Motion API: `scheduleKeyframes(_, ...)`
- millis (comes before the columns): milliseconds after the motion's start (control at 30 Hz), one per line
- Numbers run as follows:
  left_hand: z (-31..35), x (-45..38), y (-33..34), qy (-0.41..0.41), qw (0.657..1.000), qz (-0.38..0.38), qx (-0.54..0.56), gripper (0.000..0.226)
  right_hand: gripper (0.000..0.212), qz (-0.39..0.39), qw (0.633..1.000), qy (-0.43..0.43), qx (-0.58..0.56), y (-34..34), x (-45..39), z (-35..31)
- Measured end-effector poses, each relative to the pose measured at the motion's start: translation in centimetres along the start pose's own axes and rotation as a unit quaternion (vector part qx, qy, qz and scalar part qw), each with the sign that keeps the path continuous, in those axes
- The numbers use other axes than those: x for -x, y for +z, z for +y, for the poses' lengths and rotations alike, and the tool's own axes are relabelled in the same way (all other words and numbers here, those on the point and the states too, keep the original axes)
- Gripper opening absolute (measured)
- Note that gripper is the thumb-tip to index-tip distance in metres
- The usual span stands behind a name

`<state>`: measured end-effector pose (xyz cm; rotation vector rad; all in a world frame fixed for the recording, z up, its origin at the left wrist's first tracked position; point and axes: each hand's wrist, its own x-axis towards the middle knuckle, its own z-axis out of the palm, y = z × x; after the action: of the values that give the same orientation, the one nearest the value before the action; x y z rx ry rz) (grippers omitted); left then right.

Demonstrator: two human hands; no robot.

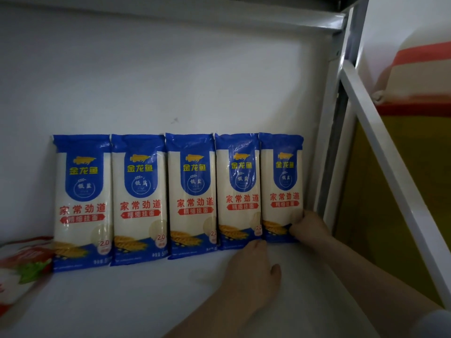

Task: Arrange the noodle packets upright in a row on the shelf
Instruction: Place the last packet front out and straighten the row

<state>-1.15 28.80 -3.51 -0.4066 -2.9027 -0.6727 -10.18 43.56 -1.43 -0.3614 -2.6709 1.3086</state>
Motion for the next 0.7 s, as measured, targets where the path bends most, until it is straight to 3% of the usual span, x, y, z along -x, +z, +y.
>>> scheduleKeyframes(67,-0.9,1.1,-0.2,0.019,0.999,0.021,-0.023,0.053,0.046,0.037,0.999,-0.002,-0.005,0.0,1.0,0.2)
scheduleKeyframes(133,-2.1,1.9,-0.6,0.028,0.998,0.035,-0.054,0.05,0.048,0.112,0.99,-0.082,0.021,0.3,2.5,0.7)
scheduleKeyframes(167,-2.8,2.1,-0.8,0.027,0.996,0.04,-0.069,0.047,0.043,0.114,0.982,-0.14,0.053,0.5,3.3,0.8)
scheduleKeyframes(267,-4.8,2.1,-1.5,-0.001,0.994,0.067,-0.089,0.039,0.013,-0.004,0.957,-0.239,0.164,1.8,5.2,0.2)
scheduleKeyframes(333,-5.5,1.9,-1.7,-0.023,0.992,0.077,-0.095,0.036,0.003,-0.037,0.939,-0.277,0.201,2.8,5.2,-0.2)
scheduleKeyframes(567,-6.3,2.0,-2.3,-0.021,0.992,0.111,-0.056,0.026,0.018,-0.035,0.927,-0.273,0.253,3.8,5.1,-1.9)
scheduleKeyframes(700,-8.5,4.0,-4.9,-0.06,0.979,0.161,-0.106,0.019,0.018,-0.06,0.897,-0.378,0.223,4.7,8.1,-3.2)
